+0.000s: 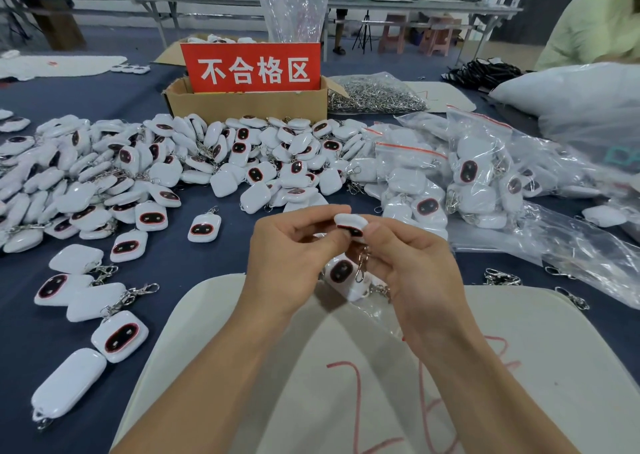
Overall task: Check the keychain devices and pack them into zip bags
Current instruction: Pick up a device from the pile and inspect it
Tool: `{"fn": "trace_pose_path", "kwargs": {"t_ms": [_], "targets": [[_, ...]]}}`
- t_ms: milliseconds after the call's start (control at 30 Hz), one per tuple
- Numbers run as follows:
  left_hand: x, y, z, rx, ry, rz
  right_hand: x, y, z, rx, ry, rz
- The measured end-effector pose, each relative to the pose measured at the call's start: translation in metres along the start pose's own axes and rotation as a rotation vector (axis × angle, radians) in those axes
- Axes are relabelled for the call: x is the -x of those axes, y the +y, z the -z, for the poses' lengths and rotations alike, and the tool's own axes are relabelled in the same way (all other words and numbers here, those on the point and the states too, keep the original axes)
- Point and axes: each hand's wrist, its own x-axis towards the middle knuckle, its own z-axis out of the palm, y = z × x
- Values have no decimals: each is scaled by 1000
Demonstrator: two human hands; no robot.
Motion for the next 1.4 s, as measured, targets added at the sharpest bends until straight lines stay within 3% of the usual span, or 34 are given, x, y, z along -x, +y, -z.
{"fn": "trace_pose_path", "kwargs": {"t_ms": [200,333,533,700,867,1200,1400], "targets": [[2,3,-2,60,-42,37,2,-5,2,7,88,116],[1,4,-3,135,-119,89,-1,-3,5,151,154,194],[2,3,-5,119,-105,75,-2,2,6,233,159,257],[3,7,-3,102,-86,105,-3,-3,12,297,70,206],[0,8,-3,24,52,202,2,-7,5,220,-28,67],[3,9,-5,14,20,198,3,-8,7,91,7,5],[6,10,-6,26,-54,78,1,-4,5,261,83,52]]}}
